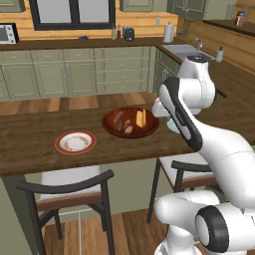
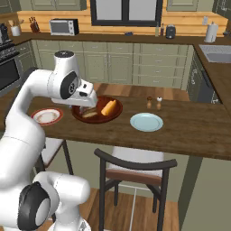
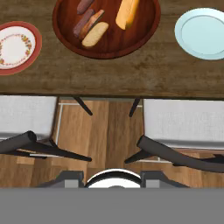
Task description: Place one bun and one sausage from the bowl on each plate.
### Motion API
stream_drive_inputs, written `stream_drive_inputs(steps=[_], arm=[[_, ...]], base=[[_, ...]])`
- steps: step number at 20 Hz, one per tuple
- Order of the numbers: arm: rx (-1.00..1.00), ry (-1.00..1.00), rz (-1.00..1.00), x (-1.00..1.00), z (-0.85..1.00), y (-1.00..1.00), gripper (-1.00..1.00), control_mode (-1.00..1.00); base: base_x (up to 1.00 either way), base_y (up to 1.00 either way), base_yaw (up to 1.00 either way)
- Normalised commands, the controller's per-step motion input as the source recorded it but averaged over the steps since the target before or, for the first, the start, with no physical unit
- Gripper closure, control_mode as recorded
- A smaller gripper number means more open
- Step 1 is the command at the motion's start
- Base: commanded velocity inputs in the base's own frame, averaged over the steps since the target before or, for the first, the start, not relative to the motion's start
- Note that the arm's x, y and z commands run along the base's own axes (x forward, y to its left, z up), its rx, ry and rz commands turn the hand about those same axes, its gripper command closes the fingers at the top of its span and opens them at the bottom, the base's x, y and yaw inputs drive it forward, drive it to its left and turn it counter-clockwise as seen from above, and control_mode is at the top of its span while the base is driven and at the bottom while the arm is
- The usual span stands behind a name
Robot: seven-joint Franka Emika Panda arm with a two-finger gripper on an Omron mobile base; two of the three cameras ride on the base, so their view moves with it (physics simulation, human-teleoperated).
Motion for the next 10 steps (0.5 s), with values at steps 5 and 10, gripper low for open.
stream_drive_inputs(steps=[5, 10], arm=[[-0.04, 0.03, -0.05, 0.05, -0.07, -0.03, -1.00, -1.00], [-0.21, -0.17, -0.05, 0.95, -0.73, -0.25, -1.00, -1.00]], base=[[0.00, 0.00, 0.00], [0.00, 0.00, 0.00]])
